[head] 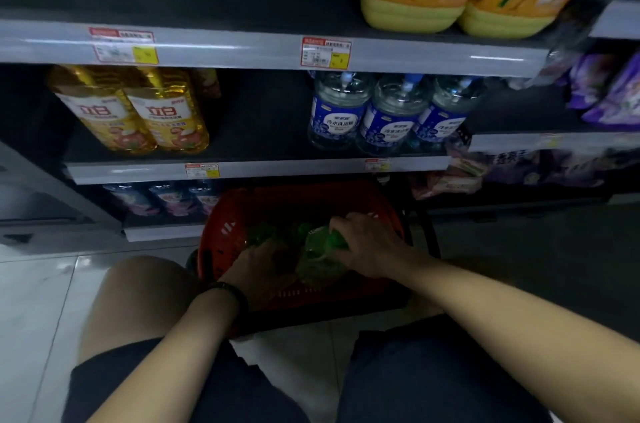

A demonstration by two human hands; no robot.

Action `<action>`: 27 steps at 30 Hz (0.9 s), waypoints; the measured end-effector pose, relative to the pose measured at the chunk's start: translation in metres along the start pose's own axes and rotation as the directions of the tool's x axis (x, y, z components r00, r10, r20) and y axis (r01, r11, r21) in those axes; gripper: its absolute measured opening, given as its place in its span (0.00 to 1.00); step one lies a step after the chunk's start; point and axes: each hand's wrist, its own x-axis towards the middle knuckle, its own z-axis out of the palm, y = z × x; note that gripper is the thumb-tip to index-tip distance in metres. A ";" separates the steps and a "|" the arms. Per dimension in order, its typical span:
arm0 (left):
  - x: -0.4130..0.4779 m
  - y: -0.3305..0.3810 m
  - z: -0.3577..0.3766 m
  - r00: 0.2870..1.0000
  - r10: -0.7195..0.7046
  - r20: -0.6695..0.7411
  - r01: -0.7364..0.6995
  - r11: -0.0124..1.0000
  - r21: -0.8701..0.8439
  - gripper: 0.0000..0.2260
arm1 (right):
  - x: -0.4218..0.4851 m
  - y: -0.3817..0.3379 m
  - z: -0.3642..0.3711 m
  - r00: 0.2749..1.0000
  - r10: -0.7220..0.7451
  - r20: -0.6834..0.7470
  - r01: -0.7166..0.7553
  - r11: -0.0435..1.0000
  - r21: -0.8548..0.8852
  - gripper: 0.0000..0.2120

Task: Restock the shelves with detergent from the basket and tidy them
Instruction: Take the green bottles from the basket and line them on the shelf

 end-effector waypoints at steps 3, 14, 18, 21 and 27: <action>-0.013 0.003 -0.006 0.997 0.057 -0.051 -0.059 0.997 -0.042 0.33 | -0.023 -0.025 -0.045 0.991 -0.116 -0.060 0.117 0.993 0.018 0.17; -0.083 0.058 -0.072 0.907 0.269 -0.324 -0.410 0.737 -0.538 0.32 | -0.090 -0.124 -0.212 0.921 -0.301 -0.249 0.322 0.946 0.049 0.15; -0.112 0.075 -0.098 0.862 0.204 -0.465 -0.474 0.648 -0.596 0.30 | -0.093 -0.146 -0.247 0.901 -0.289 -0.324 0.358 0.917 0.175 0.14; -0.126 0.082 -0.116 0.828 0.132 -0.545 -0.499 0.618 -0.608 0.32 | -0.087 -0.156 -0.256 0.866 -0.260 -0.428 0.404 0.867 0.290 0.13; -0.145 0.086 -0.146 0.761 0.013 -0.649 -0.568 0.497 -0.656 0.32 | -0.074 -0.157 -0.237 0.881 -0.091 -0.463 0.431 0.555 0.712 0.35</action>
